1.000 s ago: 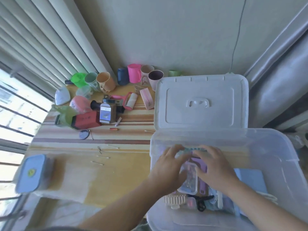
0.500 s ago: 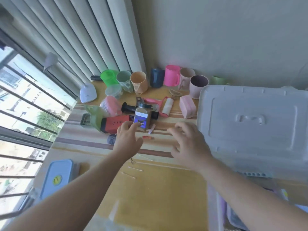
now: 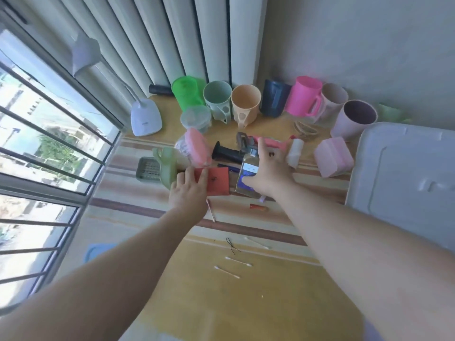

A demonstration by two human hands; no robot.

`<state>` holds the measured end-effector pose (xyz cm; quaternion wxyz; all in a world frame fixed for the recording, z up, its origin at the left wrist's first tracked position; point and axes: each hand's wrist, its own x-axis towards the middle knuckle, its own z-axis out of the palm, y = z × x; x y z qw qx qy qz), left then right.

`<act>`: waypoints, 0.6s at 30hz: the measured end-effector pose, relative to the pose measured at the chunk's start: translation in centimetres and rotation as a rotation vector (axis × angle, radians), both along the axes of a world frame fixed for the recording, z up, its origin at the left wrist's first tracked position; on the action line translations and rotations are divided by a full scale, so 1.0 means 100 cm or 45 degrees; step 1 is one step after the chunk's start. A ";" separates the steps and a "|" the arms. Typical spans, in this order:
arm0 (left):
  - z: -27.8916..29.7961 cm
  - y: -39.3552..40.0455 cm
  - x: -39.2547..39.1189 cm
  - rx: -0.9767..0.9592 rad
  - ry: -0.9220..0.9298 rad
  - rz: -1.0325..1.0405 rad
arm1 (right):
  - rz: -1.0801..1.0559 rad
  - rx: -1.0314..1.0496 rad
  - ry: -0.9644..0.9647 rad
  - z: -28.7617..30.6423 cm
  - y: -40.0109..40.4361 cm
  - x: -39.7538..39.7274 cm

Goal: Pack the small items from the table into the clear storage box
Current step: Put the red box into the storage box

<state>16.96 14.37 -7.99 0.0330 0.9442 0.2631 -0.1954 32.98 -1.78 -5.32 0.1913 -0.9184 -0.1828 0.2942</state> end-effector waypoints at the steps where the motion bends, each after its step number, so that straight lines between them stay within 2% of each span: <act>1: -0.002 0.001 0.000 0.028 0.000 -0.021 | 0.009 -0.032 -0.039 0.000 0.001 0.000; 5: 0.000 0.002 0.003 0.055 0.033 -0.002 | 0.116 0.060 -0.291 0.007 -0.003 -0.007; 8: 0.006 0.001 0.008 0.038 -0.005 0.074 | 0.166 0.177 -0.222 0.015 -0.012 -0.023; 13: 0.010 -0.007 0.000 0.086 -0.040 -0.060 | 0.125 0.260 -0.101 0.014 -0.041 -0.042; 18: 0.061 -0.033 -0.005 -0.030 -0.190 -0.010 | 0.034 0.437 -0.065 0.042 -0.085 -0.049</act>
